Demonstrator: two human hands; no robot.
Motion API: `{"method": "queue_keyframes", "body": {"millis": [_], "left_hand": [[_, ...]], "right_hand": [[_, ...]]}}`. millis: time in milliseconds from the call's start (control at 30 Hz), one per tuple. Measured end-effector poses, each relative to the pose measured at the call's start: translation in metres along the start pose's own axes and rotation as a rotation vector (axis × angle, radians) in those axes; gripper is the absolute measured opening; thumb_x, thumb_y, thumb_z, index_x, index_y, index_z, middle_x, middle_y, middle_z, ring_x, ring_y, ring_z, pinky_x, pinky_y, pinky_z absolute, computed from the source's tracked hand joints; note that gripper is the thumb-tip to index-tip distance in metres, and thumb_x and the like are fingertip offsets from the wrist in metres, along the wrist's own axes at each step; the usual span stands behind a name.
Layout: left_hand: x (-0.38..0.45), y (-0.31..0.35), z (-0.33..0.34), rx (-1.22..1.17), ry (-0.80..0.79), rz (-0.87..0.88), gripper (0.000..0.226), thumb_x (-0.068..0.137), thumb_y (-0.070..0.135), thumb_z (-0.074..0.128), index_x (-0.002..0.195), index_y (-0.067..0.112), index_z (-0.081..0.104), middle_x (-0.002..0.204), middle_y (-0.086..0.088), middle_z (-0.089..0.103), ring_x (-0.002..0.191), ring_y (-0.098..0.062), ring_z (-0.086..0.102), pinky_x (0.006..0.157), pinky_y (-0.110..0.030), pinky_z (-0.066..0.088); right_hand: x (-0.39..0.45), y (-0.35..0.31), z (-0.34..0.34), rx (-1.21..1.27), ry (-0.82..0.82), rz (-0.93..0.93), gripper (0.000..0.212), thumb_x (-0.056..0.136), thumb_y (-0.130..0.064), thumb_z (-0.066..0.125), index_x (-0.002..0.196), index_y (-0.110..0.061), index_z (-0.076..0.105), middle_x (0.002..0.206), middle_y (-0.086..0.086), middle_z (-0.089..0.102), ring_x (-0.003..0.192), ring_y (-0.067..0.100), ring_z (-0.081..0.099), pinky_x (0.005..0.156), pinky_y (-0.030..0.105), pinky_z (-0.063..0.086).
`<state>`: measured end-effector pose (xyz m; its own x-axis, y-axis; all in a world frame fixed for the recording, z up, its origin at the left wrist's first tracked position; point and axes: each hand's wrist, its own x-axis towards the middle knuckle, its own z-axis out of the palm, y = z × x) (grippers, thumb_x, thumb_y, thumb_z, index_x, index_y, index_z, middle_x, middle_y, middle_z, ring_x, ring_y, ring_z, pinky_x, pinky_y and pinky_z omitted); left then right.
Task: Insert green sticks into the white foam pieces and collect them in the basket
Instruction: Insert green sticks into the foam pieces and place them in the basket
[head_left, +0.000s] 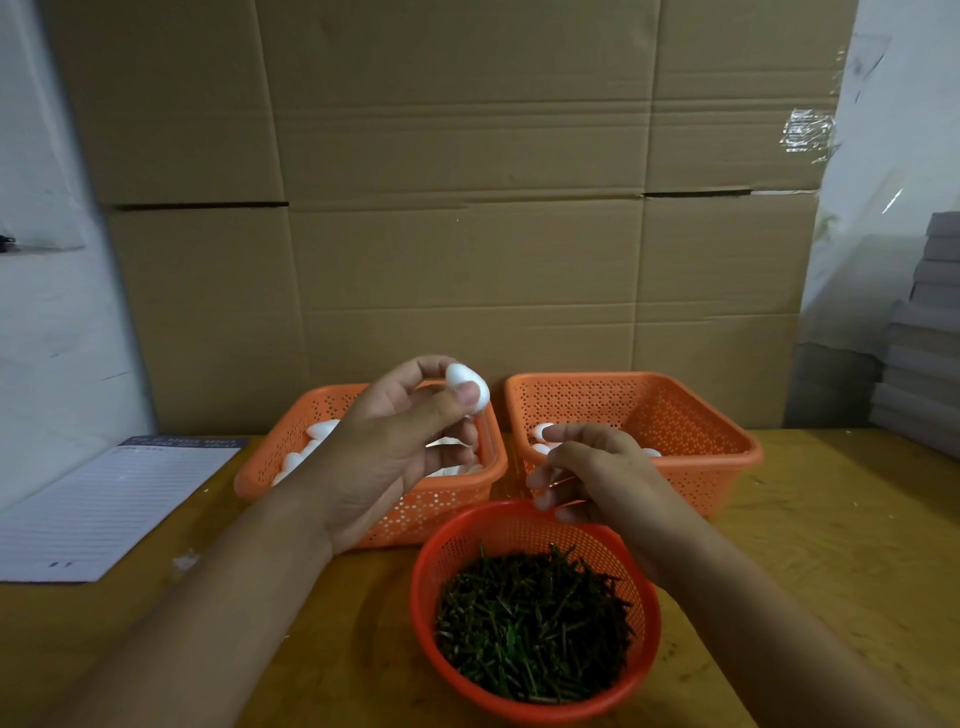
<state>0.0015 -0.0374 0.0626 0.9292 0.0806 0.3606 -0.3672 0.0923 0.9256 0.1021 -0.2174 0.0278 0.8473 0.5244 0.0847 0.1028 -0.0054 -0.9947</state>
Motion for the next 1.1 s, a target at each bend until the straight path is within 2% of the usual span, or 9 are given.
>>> {"method": "queue_keyframes", "body": {"millis": [100, 267, 433, 600, 800, 900, 1000, 1100], "left_hand": [[-0.0005, -0.0012, 0.0004, 0.018, -0.004, 0.016, 0.021, 0.077, 0.015, 0.079, 0.094, 0.027, 0.074, 0.088, 0.003, 0.066, 0.077, -0.009, 0.063, 0.071, -0.024, 0.054], [-0.0008, -0.0023, -0.0009, 0.059, 0.02, 0.011, 0.028, 0.074, 0.008, 0.079, 0.097, 0.023, 0.076, 0.091, 0.007, 0.069, 0.087, -0.013, 0.068, 0.082, -0.027, 0.057], [-0.0013, -0.0015, 0.0005, 0.072, 0.012, 0.002, 0.031, 0.065, 0.014, 0.085, 0.094, 0.023, 0.078, 0.091, 0.001, 0.074, 0.083, -0.012, 0.07, 0.072, -0.022, 0.056], [-0.0008, -0.0036, -0.0005, 0.133, 0.02, 0.026, 0.038, 0.06, 0.018, 0.089, 0.096, 0.026, 0.08, 0.1, -0.004, 0.077, 0.092, -0.016, 0.072, 0.079, -0.024, 0.056], [0.0004, -0.0063, -0.0014, 0.216, 0.05, 0.041, 0.037, 0.062, 0.008, 0.086, 0.093, 0.028, 0.08, 0.1, -0.007, 0.077, 0.088, -0.013, 0.072, 0.075, -0.021, 0.055], [0.0001, -0.0055, -0.0005, 0.17, 0.069, 0.031, 0.036, 0.064, 0.007, 0.089, 0.093, 0.025, 0.079, 0.099, -0.008, 0.077, 0.089, -0.016, 0.072, 0.074, -0.023, 0.057], [0.0004, -0.0037, 0.0005, 0.086, 0.103, 0.019, 0.028, 0.069, 0.012, 0.083, 0.096, 0.019, 0.077, 0.092, -0.005, 0.075, 0.081, -0.012, 0.071, 0.068, -0.021, 0.056], [0.0014, -0.0012, 0.0016, 0.041, 0.13, -0.005, 0.028, 0.073, 0.022, 0.08, 0.1, 0.014, 0.075, 0.091, -0.008, 0.074, 0.077, -0.012, 0.068, 0.068, -0.02, 0.055]], "right_hand": [[-0.0003, -0.0006, 0.0003, -0.002, 0.003, -0.001, 0.023, 0.097, -0.007, 0.049, 0.117, -0.016, 0.056, 0.074, 0.004, 0.074, 0.062, 0.014, 0.067, 0.053, 0.023, 0.051], [-0.0005, -0.0017, 0.001, -0.008, 0.008, -0.006, 0.023, 0.098, -0.007, 0.048, 0.117, -0.016, 0.057, 0.073, 0.004, 0.074, 0.061, 0.015, 0.067, 0.054, 0.024, 0.051], [-0.001, -0.0013, 0.0008, -0.007, 0.007, -0.002, 0.023, 0.097, -0.007, 0.049, 0.117, -0.016, 0.057, 0.073, 0.005, 0.074, 0.061, 0.015, 0.067, 0.053, 0.024, 0.051], [0.0008, -0.0003, 0.0007, -0.01, 0.013, -0.004, 0.023, 0.097, -0.007, 0.049, 0.117, -0.016, 0.057, 0.074, 0.005, 0.074, 0.061, 0.014, 0.067, 0.052, 0.023, 0.05], [0.0008, 0.0003, -0.0001, -0.014, 0.008, -0.005, 0.023, 0.097, -0.008, 0.048, 0.117, -0.017, 0.056, 0.075, 0.005, 0.075, 0.062, 0.014, 0.068, 0.052, 0.023, 0.051], [-0.0001, 0.0003, -0.0002, -0.015, 0.007, -0.009, 0.023, 0.097, -0.008, 0.048, 0.117, -0.017, 0.056, 0.075, 0.005, 0.075, 0.062, 0.014, 0.068, 0.053, 0.023, 0.051], [-0.0015, -0.0006, -0.0005, -0.031, -0.004, -0.007, 0.022, 0.097, -0.008, 0.049, 0.115, -0.016, 0.057, 0.077, 0.006, 0.075, 0.063, 0.014, 0.068, 0.053, 0.023, 0.051], [-0.002, 0.0001, 0.0004, -0.154, -0.072, 0.005, 0.018, 0.096, -0.008, 0.054, 0.111, -0.015, 0.06, 0.08, 0.005, 0.076, 0.064, 0.014, 0.068, 0.052, 0.02, 0.05]]}}
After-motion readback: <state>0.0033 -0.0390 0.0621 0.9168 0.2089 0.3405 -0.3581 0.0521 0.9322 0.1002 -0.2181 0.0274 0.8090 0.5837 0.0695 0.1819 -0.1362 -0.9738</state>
